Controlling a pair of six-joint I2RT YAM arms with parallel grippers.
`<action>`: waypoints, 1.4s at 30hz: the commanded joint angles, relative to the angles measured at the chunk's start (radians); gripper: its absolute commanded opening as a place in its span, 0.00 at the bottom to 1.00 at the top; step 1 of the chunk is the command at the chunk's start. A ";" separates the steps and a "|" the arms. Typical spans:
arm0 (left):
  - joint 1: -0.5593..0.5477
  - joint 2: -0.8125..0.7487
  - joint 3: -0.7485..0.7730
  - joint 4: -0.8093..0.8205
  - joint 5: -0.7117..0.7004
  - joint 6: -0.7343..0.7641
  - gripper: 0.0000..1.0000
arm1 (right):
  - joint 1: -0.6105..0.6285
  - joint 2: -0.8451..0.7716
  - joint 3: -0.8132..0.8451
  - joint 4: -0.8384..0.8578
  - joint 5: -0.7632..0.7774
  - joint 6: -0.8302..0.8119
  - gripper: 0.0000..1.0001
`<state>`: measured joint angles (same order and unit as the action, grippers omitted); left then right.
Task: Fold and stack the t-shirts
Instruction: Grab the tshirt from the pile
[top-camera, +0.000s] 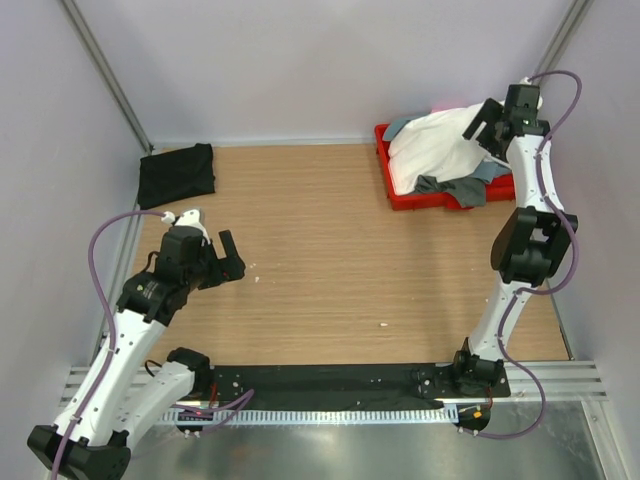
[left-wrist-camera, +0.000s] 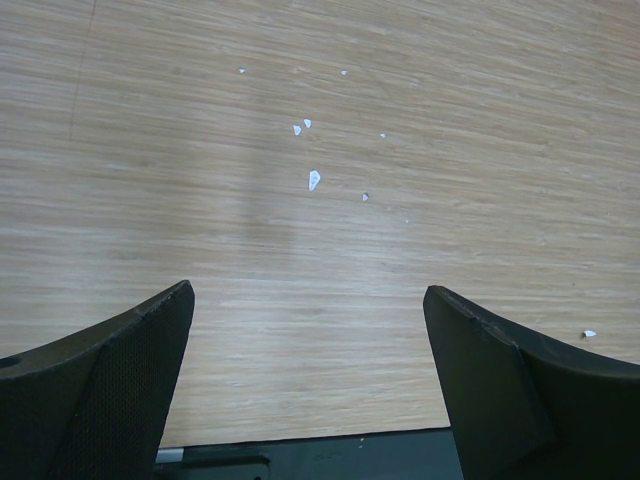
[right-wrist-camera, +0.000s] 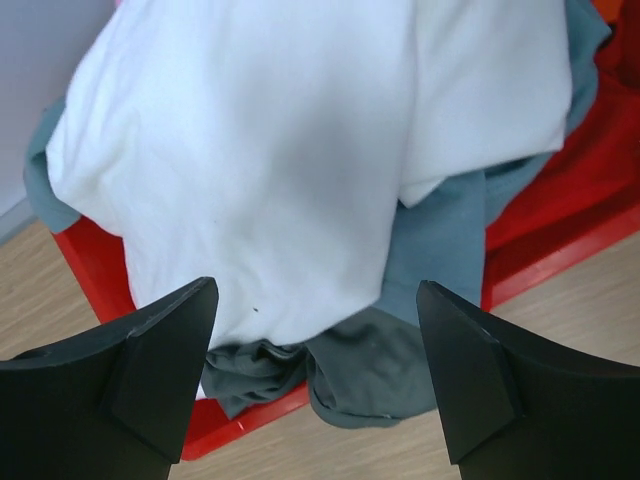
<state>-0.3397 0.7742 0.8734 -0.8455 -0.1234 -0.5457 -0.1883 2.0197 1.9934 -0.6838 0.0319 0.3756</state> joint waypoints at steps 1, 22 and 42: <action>-0.004 -0.001 0.021 0.031 -0.012 0.004 0.97 | -0.011 0.059 0.102 0.033 -0.076 -0.015 0.85; -0.004 -0.006 0.029 0.008 -0.087 -0.016 0.94 | -0.022 0.122 0.102 0.170 -0.101 -0.032 0.37; -0.004 -0.046 0.035 -0.010 -0.151 -0.030 0.93 | 0.231 -0.369 0.278 0.121 -0.340 0.268 0.14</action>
<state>-0.3405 0.7238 0.8749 -0.8547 -0.2516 -0.5690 -0.0334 1.8530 2.2597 -0.6525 -0.2604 0.5430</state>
